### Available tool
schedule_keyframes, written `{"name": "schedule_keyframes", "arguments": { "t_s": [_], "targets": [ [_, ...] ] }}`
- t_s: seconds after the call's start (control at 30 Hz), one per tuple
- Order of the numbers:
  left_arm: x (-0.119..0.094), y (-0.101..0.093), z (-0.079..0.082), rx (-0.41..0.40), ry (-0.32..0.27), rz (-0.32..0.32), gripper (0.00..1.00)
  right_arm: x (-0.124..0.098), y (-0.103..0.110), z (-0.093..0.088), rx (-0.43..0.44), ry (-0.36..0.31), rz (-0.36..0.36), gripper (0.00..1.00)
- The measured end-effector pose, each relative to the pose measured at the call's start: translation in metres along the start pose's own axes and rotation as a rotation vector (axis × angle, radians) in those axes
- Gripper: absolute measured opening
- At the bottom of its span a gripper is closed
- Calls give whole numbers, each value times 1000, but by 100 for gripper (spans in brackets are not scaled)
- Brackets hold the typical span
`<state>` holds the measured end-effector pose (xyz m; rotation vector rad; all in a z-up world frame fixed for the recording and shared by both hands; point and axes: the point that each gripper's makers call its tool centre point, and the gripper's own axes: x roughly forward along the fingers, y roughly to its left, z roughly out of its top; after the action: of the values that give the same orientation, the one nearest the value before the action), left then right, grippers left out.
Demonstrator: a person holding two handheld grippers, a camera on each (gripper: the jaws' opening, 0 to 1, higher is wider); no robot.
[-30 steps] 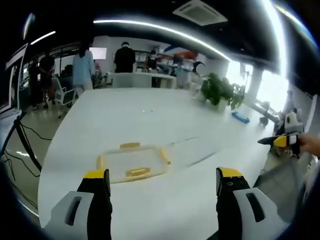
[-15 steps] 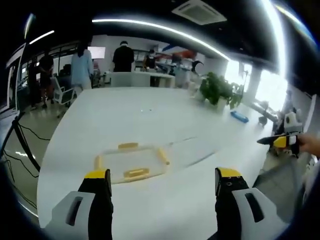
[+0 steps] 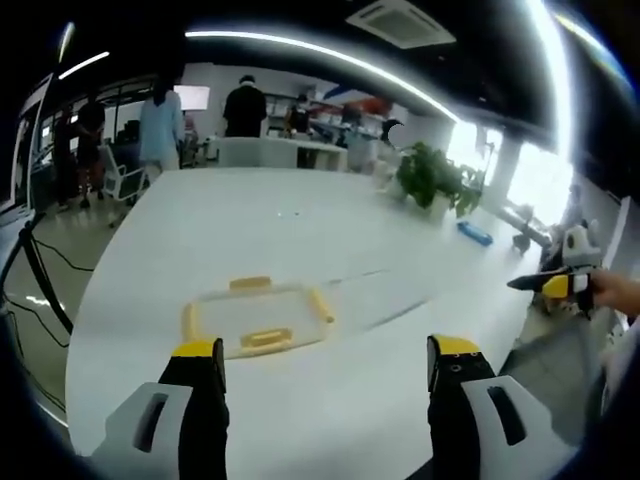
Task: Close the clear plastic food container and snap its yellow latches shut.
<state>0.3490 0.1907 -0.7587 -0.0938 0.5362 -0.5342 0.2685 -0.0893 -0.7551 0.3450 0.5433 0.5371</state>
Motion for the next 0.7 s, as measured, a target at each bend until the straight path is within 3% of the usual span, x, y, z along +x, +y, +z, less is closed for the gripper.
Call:
{"name": "schedule_keyframes", "arguments": {
  "t_s": [0.7],
  "targets": [
    [-1,5,-2,-7,-2,13,81,8,6,-2,-12,20,20,81]
  ]
}}
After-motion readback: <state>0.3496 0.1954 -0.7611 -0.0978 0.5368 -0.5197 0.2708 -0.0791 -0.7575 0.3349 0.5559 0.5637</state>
